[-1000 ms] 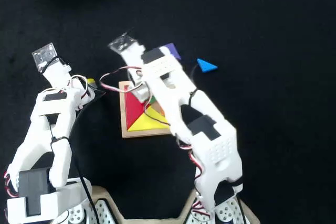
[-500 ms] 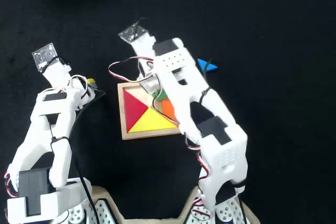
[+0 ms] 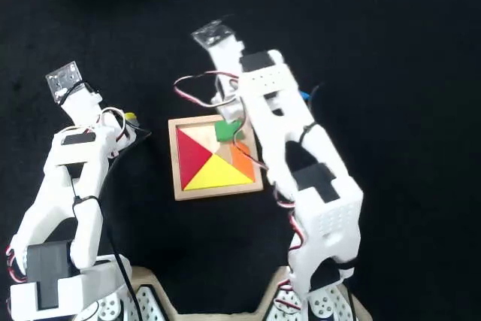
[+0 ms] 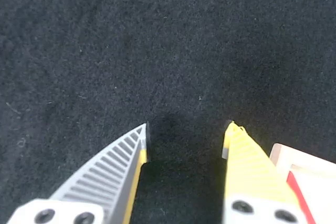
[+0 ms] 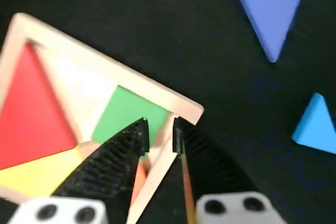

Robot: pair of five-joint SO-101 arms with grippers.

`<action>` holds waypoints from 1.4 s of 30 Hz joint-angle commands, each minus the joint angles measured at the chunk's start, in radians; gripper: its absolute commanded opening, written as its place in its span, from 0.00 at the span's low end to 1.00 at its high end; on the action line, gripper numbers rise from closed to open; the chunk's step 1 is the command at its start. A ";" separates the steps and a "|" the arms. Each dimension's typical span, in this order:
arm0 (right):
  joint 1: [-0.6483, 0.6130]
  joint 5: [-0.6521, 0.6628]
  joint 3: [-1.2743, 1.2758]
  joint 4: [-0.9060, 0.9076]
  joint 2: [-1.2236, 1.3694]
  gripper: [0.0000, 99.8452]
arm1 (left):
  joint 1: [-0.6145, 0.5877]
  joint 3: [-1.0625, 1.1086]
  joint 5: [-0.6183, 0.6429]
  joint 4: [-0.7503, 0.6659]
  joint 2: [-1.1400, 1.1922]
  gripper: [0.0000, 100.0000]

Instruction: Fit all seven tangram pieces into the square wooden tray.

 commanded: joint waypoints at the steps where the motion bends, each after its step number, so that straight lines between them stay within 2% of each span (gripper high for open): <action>1: 0.037 0.028 -0.064 -0.018 0.048 0.08 | -0.002 -0.053 -0.003 -0.018 -0.003 0.23; 9: 0.005 0.068 -0.166 0.018 0.186 0.08 | -0.002 -0.054 -0.003 -0.018 -0.003 0.23; 16: -0.074 0.069 -0.229 0.115 0.194 0.08 | -0.001 -0.056 -0.005 -0.018 -0.002 0.23; 23: -0.104 0.063 -0.231 0.123 0.189 0.08 | -0.001 -0.058 -0.005 -0.018 -0.002 0.23; 33: -0.029 0.069 -0.194 0.195 0.010 0.08 | -0.001 -0.058 -0.005 -0.018 -0.002 0.23; 38: 0.060 0.071 -0.185 0.192 -0.007 0.08 | -0.001 -0.058 -0.005 -0.018 -0.002 0.23; 42: 0.061 0.071 -0.165 0.164 0.036 0.08 | -0.001 -0.058 -0.005 -0.018 -0.002 0.23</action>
